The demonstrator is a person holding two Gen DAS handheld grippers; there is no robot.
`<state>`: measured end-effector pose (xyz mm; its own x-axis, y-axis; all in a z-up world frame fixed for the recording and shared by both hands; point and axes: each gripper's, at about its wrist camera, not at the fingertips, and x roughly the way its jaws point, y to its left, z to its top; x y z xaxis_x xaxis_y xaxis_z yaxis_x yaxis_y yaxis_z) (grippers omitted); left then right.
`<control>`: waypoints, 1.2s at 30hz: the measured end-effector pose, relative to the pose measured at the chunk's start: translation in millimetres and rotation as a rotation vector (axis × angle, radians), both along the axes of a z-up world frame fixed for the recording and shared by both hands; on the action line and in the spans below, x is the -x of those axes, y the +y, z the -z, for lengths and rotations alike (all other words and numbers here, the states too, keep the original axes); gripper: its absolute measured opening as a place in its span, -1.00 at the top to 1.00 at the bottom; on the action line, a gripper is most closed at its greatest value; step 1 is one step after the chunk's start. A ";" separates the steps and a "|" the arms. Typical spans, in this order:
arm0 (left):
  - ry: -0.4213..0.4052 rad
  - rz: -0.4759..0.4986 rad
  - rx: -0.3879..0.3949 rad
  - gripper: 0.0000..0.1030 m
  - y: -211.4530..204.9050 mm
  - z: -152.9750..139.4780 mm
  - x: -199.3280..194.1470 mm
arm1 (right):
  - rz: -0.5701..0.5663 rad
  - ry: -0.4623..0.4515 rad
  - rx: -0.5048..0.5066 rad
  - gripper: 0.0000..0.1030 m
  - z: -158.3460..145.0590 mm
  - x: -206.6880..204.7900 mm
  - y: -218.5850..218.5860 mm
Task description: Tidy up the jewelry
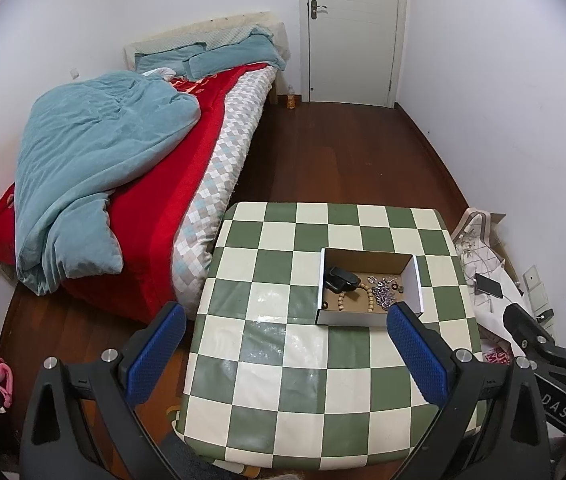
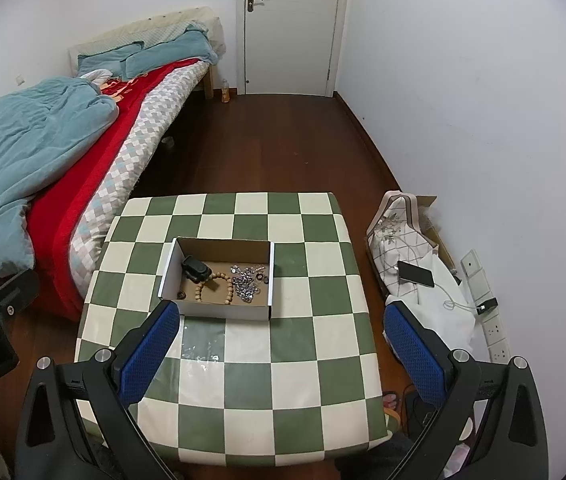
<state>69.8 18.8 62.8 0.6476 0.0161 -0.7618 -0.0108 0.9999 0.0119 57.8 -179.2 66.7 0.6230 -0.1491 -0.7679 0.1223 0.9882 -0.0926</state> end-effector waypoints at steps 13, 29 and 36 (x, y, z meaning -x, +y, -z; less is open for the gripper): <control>0.006 -0.002 -0.007 -1.00 0.5 1.4 3.2 | -0.008 -0.001 -0.001 -1.00 -4.5 4.1 -0.6; -0.004 0.001 -0.016 -1.00 -0.4 -0.6 8.0 | -0.010 -0.014 -0.003 -1.00 -16.6 10.3 -2.6; -0.012 0.002 -0.017 -1.00 -3.7 -4.4 8.7 | -0.015 -0.017 -0.005 -1.00 -21.7 12.6 -3.4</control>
